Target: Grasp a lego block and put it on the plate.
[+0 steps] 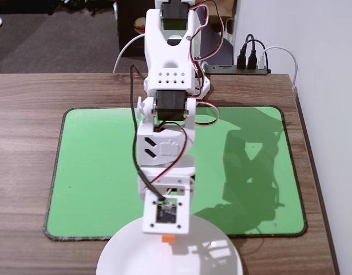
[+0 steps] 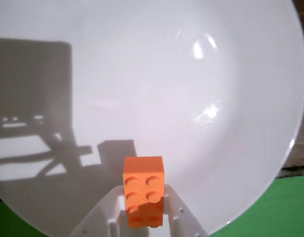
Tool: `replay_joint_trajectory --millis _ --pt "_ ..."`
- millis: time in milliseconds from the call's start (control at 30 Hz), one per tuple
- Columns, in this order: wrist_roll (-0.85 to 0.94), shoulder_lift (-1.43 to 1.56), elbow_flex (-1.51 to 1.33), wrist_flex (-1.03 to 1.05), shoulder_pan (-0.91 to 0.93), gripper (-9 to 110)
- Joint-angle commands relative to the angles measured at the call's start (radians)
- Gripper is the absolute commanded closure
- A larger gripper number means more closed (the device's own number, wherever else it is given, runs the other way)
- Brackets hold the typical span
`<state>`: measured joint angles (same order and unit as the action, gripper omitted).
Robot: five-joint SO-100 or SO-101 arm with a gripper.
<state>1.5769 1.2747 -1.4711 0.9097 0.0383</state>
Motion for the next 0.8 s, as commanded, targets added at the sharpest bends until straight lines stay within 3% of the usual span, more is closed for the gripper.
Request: replay_joint_trajectory --millis 0,300,500,767 --pt "-0.005 0.003 0.046 -0.012 0.000 96" --pt "-0.008 -0.009 0.041 -0.015 0.000 91" --pt "-0.021 -0.002 0.037 -0.025 0.000 76" --pt "-0.054 0.071 0.005 -0.006 -0.005 75"
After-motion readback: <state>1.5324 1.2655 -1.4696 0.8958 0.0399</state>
